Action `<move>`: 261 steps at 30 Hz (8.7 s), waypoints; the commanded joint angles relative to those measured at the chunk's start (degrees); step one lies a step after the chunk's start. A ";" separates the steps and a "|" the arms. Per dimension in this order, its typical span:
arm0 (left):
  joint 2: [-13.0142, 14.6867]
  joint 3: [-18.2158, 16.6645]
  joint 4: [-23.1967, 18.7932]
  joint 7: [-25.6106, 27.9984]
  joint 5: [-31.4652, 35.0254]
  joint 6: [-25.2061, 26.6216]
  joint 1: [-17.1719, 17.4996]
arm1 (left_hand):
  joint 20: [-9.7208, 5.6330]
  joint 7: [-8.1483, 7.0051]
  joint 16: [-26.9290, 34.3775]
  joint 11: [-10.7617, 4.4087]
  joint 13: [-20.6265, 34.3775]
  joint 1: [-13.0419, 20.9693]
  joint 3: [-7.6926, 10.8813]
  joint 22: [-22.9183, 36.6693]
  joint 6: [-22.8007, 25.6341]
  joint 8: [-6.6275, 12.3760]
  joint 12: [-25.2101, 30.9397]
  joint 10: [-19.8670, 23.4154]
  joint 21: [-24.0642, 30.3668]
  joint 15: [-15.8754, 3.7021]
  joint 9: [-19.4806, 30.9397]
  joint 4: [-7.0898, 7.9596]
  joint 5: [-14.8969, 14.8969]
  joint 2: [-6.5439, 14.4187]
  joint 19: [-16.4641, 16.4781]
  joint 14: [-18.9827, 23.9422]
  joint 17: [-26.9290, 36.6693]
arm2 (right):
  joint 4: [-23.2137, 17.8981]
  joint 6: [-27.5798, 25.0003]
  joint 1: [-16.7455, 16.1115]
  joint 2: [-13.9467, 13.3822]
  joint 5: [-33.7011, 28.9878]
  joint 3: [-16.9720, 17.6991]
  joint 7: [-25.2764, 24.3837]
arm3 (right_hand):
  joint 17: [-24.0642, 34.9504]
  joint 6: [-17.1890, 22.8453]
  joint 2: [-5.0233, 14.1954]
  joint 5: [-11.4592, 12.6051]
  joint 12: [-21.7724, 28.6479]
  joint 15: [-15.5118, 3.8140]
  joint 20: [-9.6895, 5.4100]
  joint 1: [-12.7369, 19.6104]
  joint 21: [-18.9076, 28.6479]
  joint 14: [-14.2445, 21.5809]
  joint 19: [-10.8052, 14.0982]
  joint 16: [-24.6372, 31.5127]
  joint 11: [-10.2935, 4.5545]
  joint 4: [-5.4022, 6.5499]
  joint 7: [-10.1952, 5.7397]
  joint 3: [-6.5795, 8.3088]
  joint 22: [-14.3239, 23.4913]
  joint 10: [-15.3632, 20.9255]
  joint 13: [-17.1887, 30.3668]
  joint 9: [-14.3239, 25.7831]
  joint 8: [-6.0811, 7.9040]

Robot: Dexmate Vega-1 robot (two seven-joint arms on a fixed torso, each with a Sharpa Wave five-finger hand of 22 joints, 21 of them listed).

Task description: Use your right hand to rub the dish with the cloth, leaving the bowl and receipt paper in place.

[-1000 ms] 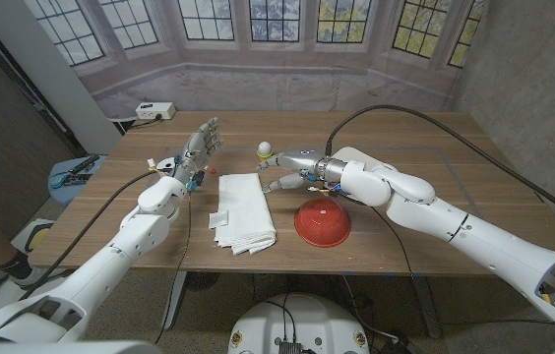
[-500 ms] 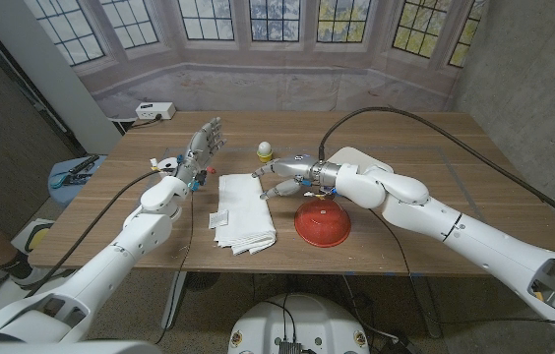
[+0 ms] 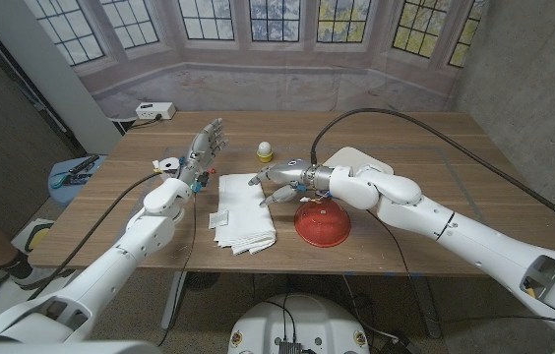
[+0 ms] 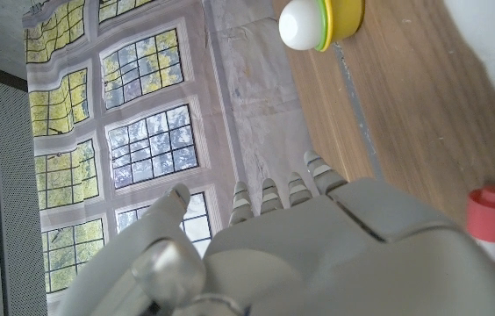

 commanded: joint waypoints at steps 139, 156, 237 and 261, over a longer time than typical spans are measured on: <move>-0.70 0.63 -0.81 0.17 -0.74 0.09 2.42 | 0.03 0.42 -0.12 -0.20 0.17 -0.11 1.73 0.29 1.37 0.17 -0.25 0.79 -0.44 0.18 0.27 -2.48 0.04 -0.14 1.35 1.42 0.13 | 20.39 -2.89 5.01 10.37 -10.11 -12.60 -21.85 | 0.64 29.44 -8.32 6.43 8.47 -9.29 -2.56 13.65 1.25 17.46 5.28 4.01 -5.23 1.00 -6.39 7.86 0.02 27.10 2.12 0.30 6.65; -1.23 1.04 0.15 0.00 -0.44 0.11 1.48 | 0.09 0.58 -0.10 -0.27 0.18 -0.14 1.88 0.29 1.70 0.21 -0.19 1.02 -0.43 0.18 0.29 -2.67 0.03 -0.10 1.52 1.58 0.13 | 19.55 -1.12 4.52 9.53 -9.11 -11.04 -24.94 | 0.87 38.39 -8.80 6.69 8.33 -11.53 -3.34 13.77 0.83 23.04 7.41 3.83 -5.21 1.20 -6.79 10.75 0.00 35.03 1.44 0.14 7.22; -2.03 2.02 0.15 1.45 0.60 1.18 0.61 | 0.33 0.73 -0.15 0.06 0.24 -0.35 2.45 0.33 2.22 0.11 -0.02 2.16 -0.49 0.16 0.34 -3.35 -0.03 -0.07 1.82 1.82 0.14 | 17.50 1.53 0.07 7.75 -5.54 -4.45 -39.00 | 3.59 50.64 -4.65 3.23 7.77 -13.16 -7.37 20.83 0.69 33.31 12.91 7.63 -4.95 0.76 -6.01 7.94 -0.09 48.29 1.84 0.49 6.90; -2.06 2.48 0.14 1.17 0.88 1.61 0.23 | 0.28 0.76 -0.17 -0.05 0.25 -0.46 2.55 0.34 2.27 0.09 -0.09 2.14 -0.50 0.17 0.34 -3.51 -0.05 -0.12 1.86 1.79 0.14 | 11.96 -0.98 -2.13 4.19 -5.72 -0.45 -38.01 | 3.22 49.94 -4.50 2.98 6.83 -12.96 -6.99 20.69 0.52 32.59 12.55 6.43 -5.01 1.18 -6.13 7.36 -0.08 47.53 1.88 0.57 6.10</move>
